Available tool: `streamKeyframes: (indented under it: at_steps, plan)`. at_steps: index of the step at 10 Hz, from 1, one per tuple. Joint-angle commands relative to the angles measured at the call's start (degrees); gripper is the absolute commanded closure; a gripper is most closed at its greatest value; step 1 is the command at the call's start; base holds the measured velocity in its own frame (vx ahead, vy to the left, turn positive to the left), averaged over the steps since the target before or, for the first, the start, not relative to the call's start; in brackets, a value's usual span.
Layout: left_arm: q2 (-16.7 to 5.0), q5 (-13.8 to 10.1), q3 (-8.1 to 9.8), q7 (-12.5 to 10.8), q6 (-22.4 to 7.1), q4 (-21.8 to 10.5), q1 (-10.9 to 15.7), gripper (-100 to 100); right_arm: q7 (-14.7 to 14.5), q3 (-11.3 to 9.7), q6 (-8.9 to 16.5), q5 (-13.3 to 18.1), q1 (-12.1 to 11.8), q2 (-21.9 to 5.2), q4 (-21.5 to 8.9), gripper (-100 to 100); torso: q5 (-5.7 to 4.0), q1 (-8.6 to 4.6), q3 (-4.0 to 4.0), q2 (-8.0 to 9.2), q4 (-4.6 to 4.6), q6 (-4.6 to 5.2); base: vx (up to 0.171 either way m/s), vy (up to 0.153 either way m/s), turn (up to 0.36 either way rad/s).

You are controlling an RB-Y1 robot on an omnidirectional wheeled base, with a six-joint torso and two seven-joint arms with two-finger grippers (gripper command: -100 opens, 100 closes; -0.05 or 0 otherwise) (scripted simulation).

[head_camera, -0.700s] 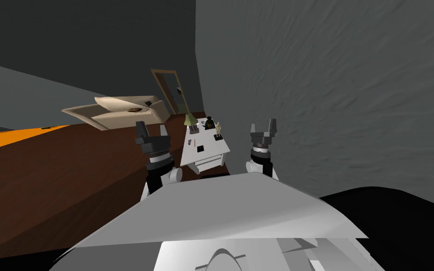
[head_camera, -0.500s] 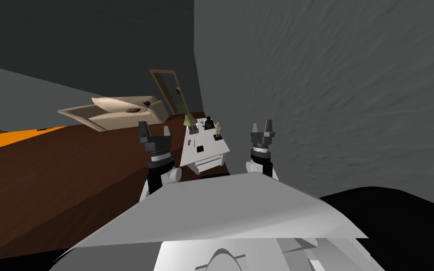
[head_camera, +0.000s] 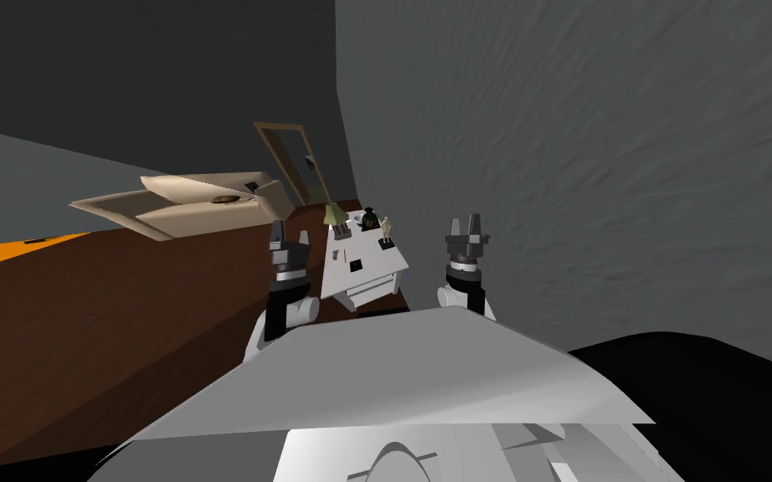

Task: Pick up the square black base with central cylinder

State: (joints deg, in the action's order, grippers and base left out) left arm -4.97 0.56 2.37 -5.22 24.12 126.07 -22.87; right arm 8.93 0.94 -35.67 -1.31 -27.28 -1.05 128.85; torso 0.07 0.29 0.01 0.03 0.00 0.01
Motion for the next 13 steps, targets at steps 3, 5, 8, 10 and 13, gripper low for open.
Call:
streamKeyframes:
  at_steps: [3, 5, 8, 10, 13]
  plan:
    - [-2.66, -2.09, 1.58, 2.45, -5.24, -4.62, 2.56, -100, 0.0, 0.0, 0.0, 0.0, 0.0, 0.0, 0.0, 0, 0.0, -0.01, 0.01, 0.01, 0.0, 0.0, -0.016, 0.058, -0.138]
    - [-4.66, -3.8, 2.67, 4.65, -8.79, -8.37, 5.17, -100, 0.0, 0.0, 0.0, 0.0, 0.0, 0.0, 0.0, 0, -0.02, -0.1, -0.02, -0.04, 0.0, 0.01, -0.005, 0.048, -0.152]
    - [-5.71, -4.71, 3.18, 5.85, -12.32, -11.19, 6.59, -100, 0.0, 0.0, 0.0, 0.0, 0.0, 0.0, 0.0, 0, -0.01, -0.05, -0.01, -0.02, 0.0, 0.0, -0.014, 0.052, -0.11]
    - [-6.77, -5.64, 3.66, 7.12, -14.92, -13.68, 8.07, -100, 0.0, 0.0, 0.0, 0.0, 0.0, 0.0, 0.0, 0, -0.02, -0.1, -0.02, -0.04, 0.0, 0.0, -0.012, 0.043, -0.131]
    - [-8.9, -7.57, 4.53, 9.79, -19.84, -19.06, 11.16, -100, 0.0, 0.0, 0.0, 0.0, -0.01, 0.0, 0.0, 0, -0.03, -0.14, -0.02, -0.03, 0.0, -0.03, -0.021, 0.04, -0.15]
